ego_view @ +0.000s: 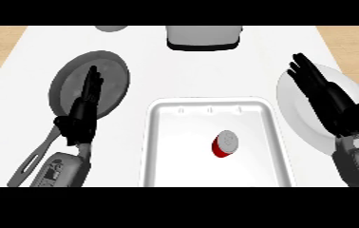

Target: Pick the can from the tray and place it in the plate

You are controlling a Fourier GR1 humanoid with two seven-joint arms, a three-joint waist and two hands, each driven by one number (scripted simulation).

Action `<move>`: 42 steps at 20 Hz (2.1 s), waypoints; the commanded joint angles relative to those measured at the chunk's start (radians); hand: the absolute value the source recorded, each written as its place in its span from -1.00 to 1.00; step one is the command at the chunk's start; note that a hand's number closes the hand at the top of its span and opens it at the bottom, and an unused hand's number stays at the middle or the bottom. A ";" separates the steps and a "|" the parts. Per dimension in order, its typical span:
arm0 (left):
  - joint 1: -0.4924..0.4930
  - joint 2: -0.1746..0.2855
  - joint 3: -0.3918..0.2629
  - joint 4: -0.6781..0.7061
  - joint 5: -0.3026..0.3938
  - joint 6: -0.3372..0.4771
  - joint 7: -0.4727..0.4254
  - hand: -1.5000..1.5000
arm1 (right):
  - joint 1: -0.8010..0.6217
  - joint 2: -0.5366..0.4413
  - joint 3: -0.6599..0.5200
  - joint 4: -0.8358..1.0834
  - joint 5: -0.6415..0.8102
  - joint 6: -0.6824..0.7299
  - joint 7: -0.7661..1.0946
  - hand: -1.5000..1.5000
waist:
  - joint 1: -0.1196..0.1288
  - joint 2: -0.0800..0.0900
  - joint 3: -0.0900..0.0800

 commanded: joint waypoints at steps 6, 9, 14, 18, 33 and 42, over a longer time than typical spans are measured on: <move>0.164 0.032 -0.012 0.100 0.096 -0.106 0.227 0.00 | -0.040 -0.050 -0.212 -0.204 0.106 -0.302 0.005 1.00 | -0.012 -0.012 -0.002; 0.161 -0.021 -0.052 0.067 0.111 -0.117 0.235 0.00 | 0.097 -0.114 -0.215 -0.091 0.370 -0.499 0.048 1.00 | -0.042 -0.007 -0.002; 0.193 0.012 -0.036 0.008 0.140 -0.152 0.275 0.00 | 0.296 0.140 -0.132 -0.352 0.441 -0.707 -0.073 -1.00 | -0.009 -0.008 0.002; 0.200 -0.007 -0.064 -0.072 0.105 -0.125 0.328 0.00 | 0.496 0.108 -0.091 -0.548 0.521 -0.659 -0.024 -1.00 | 0.006 -0.004 0.001; 0.186 -0.003 -0.052 -0.027 0.097 -0.183 0.311 0.00 | 0.429 -0.168 0.186 -0.788 0.859 -0.253 0.742 -1.00 | 0.031 0.003 -0.001; 0.131 0.041 0.020 -0.038 0.132 -0.244 0.387 0.00 | 0.105 0.062 0.438 -0.675 1.087 -0.091 1.123 -1.00 | 0.033 0.002 0.000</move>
